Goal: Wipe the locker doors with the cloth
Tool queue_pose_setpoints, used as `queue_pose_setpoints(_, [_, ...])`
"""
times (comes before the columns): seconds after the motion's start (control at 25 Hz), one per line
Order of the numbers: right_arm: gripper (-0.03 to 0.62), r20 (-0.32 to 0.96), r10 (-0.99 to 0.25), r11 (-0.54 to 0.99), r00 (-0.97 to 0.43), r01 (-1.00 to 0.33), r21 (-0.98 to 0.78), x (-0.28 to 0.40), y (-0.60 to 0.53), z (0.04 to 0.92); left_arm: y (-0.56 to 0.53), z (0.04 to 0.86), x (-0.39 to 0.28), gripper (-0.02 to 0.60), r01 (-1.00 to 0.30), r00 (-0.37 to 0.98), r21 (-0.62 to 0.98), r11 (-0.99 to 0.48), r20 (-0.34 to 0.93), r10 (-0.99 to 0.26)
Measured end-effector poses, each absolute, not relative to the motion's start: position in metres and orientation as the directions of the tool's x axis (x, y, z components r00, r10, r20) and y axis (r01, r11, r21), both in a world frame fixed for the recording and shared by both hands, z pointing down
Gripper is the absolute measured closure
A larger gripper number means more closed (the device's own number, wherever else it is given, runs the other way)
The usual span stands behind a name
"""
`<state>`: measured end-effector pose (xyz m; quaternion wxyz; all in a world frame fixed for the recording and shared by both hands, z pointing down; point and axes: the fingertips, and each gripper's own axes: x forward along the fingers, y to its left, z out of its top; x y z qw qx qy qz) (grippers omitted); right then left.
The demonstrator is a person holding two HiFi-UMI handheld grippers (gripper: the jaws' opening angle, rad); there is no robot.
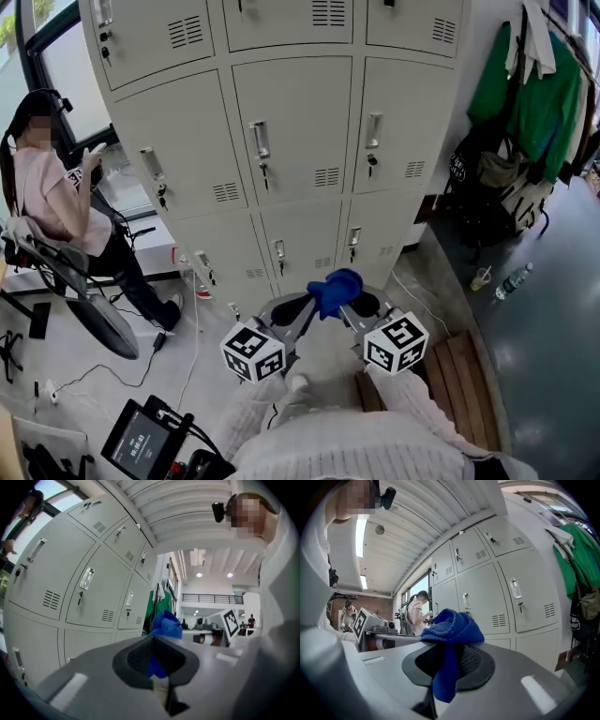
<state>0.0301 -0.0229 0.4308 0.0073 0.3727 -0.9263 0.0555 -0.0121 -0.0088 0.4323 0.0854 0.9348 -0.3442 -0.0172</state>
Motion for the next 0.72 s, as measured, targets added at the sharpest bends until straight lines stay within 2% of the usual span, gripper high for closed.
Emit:
queue_pose_setpoints(0.28, [0.542,0.005,-0.695,0.717,-0.719,-0.693,-0.077,-0.011,-0.114,0.410,-0.098,0.402,-0.045,0.575,-0.622,0.780,0.096,-0.777,-0.009,-0.625])
queue_pose_setpoints(0.52, [0.542,0.006,-0.703,0.708,-0.711,-0.700,-0.090,-0.021,-0.149,0.409,-0.138,0.402,-0.050,0.575,-0.590,0.805,0.117,-0.799,0.012,-0.593])
queue_pose_setpoints(0.72, [0.542,0.013,-0.687,0.724,-0.727,-0.686,-0.070,-0.025,-0.170,0.405,-0.158,0.397,-0.056,0.575,-0.620,0.777,0.145,-0.771,-0.026,-0.629])
